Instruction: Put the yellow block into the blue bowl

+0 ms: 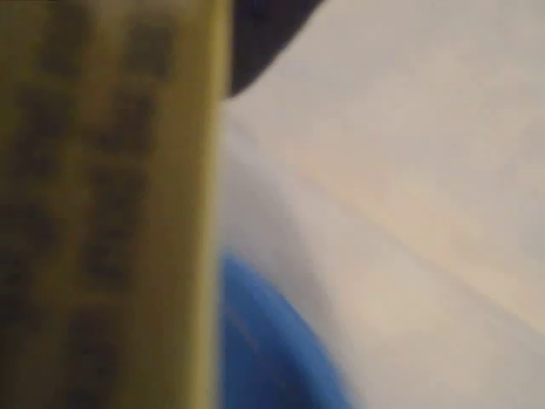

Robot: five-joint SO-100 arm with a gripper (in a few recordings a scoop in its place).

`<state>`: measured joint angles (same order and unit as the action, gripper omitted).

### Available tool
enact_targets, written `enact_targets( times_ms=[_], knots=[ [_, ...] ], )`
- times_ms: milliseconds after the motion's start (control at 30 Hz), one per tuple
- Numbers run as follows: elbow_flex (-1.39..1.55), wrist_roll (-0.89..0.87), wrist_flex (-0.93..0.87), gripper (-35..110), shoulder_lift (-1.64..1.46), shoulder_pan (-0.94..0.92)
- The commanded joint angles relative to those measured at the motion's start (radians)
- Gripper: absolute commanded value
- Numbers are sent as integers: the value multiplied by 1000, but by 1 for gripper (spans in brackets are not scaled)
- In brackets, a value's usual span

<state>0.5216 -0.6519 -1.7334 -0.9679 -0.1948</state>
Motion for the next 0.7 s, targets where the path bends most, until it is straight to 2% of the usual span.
enact_targets(
  times_ms=[0,233,433,667],
  knots=[
    [-84,3,101,0,8,-28],
    [-77,2,252,0,52,18],
    [-86,0,285,0,104,95],
    [-86,2,344,1,175,98]
  ],
)
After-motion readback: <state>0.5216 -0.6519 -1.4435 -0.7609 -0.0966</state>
